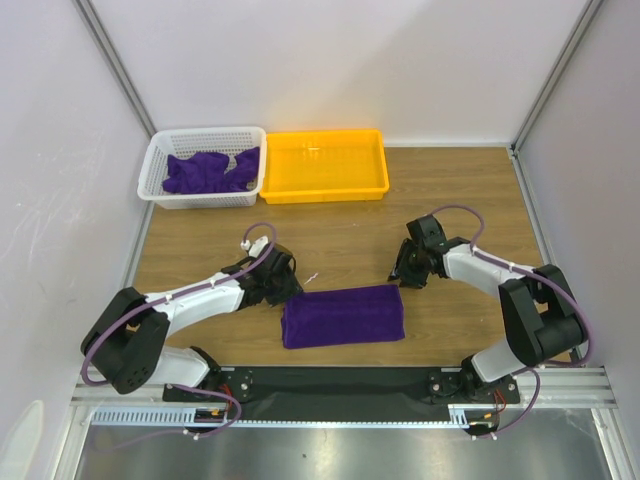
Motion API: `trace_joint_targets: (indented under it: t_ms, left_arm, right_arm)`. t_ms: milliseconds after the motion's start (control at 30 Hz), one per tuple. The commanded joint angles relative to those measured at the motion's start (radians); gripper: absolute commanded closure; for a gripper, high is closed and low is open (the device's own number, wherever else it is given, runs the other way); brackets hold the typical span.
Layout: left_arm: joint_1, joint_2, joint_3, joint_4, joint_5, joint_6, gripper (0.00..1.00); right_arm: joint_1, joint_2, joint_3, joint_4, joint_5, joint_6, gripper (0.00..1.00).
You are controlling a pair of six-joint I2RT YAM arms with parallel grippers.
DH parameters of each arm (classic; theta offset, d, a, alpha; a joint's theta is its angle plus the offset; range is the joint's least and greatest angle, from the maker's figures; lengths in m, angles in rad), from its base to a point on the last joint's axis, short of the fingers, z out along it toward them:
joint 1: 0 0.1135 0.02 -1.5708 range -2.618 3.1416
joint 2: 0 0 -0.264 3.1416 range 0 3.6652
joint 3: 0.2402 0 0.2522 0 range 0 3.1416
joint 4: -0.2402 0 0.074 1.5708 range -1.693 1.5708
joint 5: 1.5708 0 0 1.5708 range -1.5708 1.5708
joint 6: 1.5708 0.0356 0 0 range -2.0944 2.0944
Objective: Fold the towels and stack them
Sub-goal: Fold the towel
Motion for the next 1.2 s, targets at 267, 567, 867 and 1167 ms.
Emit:
trace_joint_targets:
  t_ms: [267, 567, 867, 1167]
  left_arm:
    - [0.009, 0.005, 0.025, 0.050, -0.025, 0.019, 0.58]
    - [0.009, 0.000, 0.026, 0.068, -0.048, 0.038, 0.88]
    - [0.009, -0.032, 0.134, 0.116, -0.082, 0.200, 1.00]
    - [0.030, -0.122, 0.427, 0.110, -0.122, 0.469, 1.00]
  right_arm:
    - [0.010, -0.065, -0.031, -0.016, -0.010, 0.026, 0.63]
    - [0.011, -0.044, -0.022, 0.015, -0.031, 0.019, 0.85]
    - [0.008, -0.103, 0.127, -0.035, -0.019, -0.017, 1.00]
    - [-0.087, -0.156, 0.450, -0.069, -0.034, -0.094, 1.00]
